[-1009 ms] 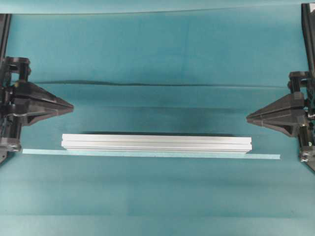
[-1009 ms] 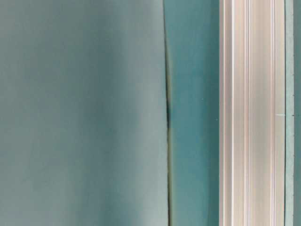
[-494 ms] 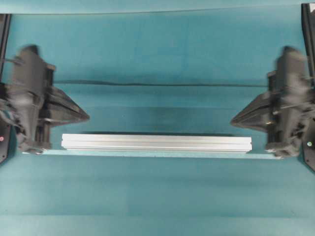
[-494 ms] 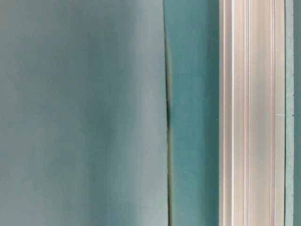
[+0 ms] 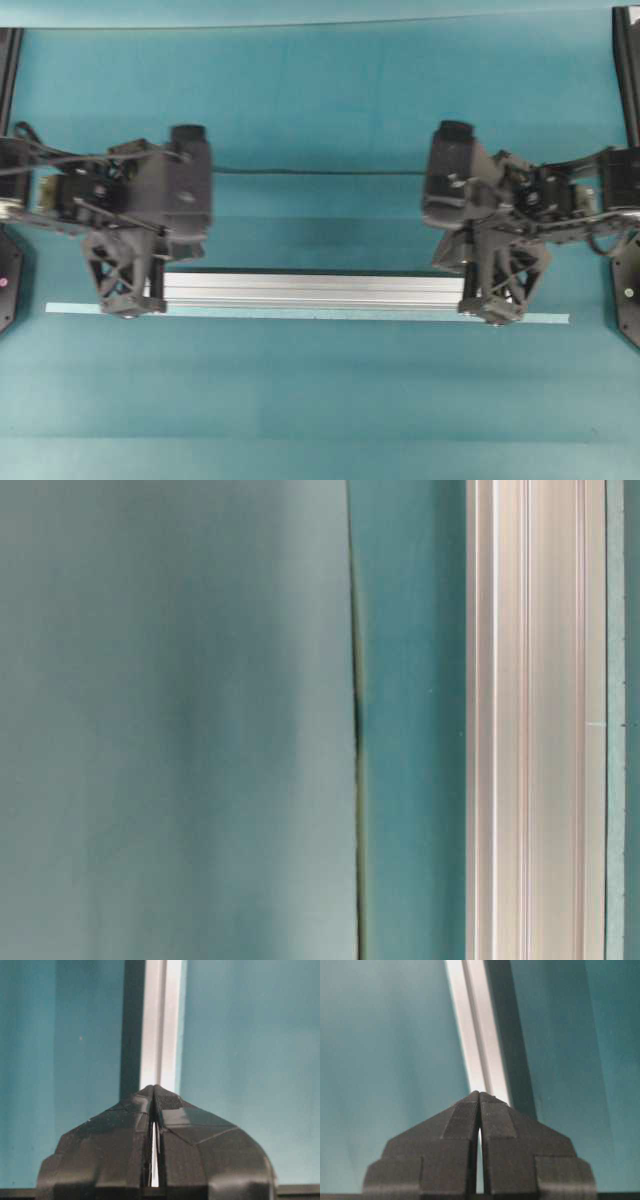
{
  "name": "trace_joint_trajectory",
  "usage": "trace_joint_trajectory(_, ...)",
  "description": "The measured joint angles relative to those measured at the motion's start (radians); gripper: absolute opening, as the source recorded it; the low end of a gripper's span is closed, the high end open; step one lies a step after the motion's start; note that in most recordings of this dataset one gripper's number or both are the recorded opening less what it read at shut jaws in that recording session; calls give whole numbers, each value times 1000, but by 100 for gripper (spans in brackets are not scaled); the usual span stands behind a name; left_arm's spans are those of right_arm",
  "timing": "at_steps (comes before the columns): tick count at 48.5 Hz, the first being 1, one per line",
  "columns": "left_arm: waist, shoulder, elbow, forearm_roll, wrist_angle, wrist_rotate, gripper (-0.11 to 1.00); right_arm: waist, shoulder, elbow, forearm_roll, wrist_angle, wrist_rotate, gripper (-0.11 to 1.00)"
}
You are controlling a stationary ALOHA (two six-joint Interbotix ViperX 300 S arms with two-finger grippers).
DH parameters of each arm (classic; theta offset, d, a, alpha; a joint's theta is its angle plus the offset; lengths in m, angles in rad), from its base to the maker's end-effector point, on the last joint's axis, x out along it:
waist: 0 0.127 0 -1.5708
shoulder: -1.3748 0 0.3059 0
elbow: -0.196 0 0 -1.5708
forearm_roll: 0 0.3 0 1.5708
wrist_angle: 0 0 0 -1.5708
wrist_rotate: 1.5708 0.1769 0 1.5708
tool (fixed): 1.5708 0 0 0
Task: Lift the metal rail with both hands.
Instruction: 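Lower both open grippers around the silver rail near each end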
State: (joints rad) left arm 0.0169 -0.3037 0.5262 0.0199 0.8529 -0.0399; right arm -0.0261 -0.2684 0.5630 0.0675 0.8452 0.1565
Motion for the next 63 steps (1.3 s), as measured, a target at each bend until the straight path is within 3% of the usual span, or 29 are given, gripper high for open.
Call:
trace_joint_trajectory(11, 2, 64, -23, 0, 5, 63, -1, 21, 74, -14, -5, 35, -28, -1)
trace_joint_trajectory(29, 0, 75, -18, 0, 2, 107, -1, 40, 109, -17, -2, 5, -71, 0)
trace_joint_trajectory(35, -5, 75, -11, 0, -9, 115, 7, 40, 118, -21, 0, -21, -72, 5)
trace_joint_trajectory(40, -8, 75, -5, 0, -20, 114, 26, 40, 121, -25, 0, -26, -75, 19)
trace_joint_trajectory(48, -9, 75, 12, 0, -26, 112, 74, 40, 123, -21, -2, -32, -77, 67)
trace_joint_trajectory(52, -11, 75, 29, 0, -46, 114, 93, 40, 129, -17, -2, -32, -78, 86)
trace_joint_trajectory(56, -12, 75, 44, 2, -77, 115, 99, 44, 140, -12, -15, -34, -81, 96)
trace_joint_trajectory(63, -12, 80, 64, 2, -117, 114, 98, 49, 161, -11, -26, -43, -83, 96)
